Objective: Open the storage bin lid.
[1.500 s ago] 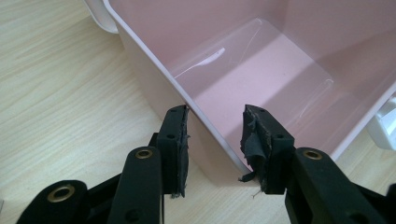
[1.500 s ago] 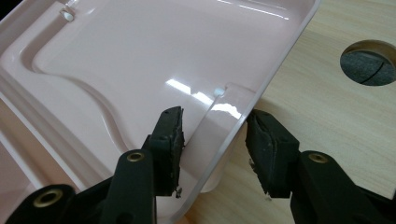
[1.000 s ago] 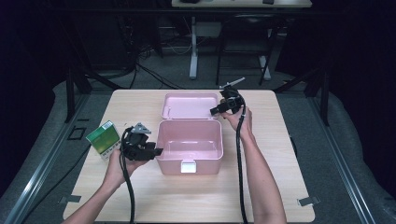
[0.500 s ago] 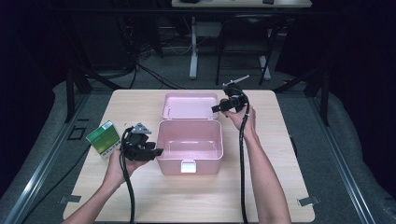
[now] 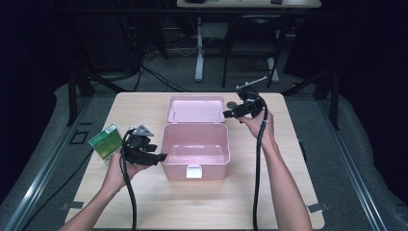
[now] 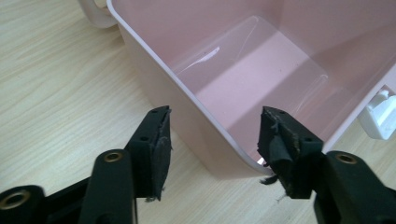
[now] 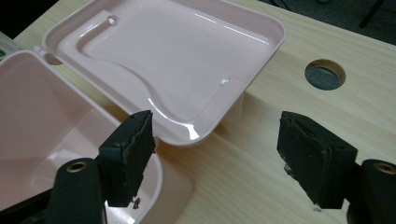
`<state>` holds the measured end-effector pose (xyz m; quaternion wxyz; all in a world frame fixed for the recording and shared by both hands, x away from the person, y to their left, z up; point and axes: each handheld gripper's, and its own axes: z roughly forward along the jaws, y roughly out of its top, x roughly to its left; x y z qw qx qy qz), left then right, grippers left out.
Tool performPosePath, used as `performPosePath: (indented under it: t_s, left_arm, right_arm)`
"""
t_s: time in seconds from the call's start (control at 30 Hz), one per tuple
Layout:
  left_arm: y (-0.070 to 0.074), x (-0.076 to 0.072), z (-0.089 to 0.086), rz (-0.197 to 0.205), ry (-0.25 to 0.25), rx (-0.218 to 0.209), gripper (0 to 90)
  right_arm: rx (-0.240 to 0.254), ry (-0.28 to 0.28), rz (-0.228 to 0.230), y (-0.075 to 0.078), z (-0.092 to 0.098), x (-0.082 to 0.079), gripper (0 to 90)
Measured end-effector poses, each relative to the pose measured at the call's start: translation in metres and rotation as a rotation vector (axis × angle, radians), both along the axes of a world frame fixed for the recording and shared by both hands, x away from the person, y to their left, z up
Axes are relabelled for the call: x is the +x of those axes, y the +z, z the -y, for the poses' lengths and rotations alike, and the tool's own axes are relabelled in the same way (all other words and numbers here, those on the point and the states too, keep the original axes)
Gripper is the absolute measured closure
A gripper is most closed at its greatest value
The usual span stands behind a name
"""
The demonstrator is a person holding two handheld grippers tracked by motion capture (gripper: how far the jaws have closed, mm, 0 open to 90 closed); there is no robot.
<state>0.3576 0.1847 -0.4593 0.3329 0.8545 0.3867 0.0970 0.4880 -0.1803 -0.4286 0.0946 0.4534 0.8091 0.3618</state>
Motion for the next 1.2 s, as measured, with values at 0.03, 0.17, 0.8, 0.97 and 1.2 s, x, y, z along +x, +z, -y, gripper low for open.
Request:
performPosePath:
  t_s: [0.03, 0.17, 0.8, 0.97, 1.2]
  left_arm:
    - [0.001, 0.0, -0.001, -0.003, -0.001, 0.0, 39.9]
    - [0.004, 0.001, -0.004, -0.007, -0.009, -0.005, 34.7]
    - [0.029, 0.003, -0.032, -0.056, -0.077, 0.065, 9.8]
    - [0.031, 0.006, -0.041, -0.073, -0.087, 0.1, 3.8]
    - [0.037, 0.009, -0.051, -0.06, -0.082, 0.121, 2.7]
  right_arm:
    - [0.002, 0.003, 0.004, 0.001, 0.001, -0.002, 24.5]
    - [-0.011, 0.011, 0.026, 0.009, 0.004, -0.015, 21.4]
    - [-0.017, -0.01, 0.112, 0.004, 0.033, -0.096, 12.6]
    - [-0.008, -0.023, 0.136, -0.009, 0.039, -0.119, 11.0]
    - [-0.012, -0.064, 0.155, -0.041, 0.049, -0.147, 10.9]
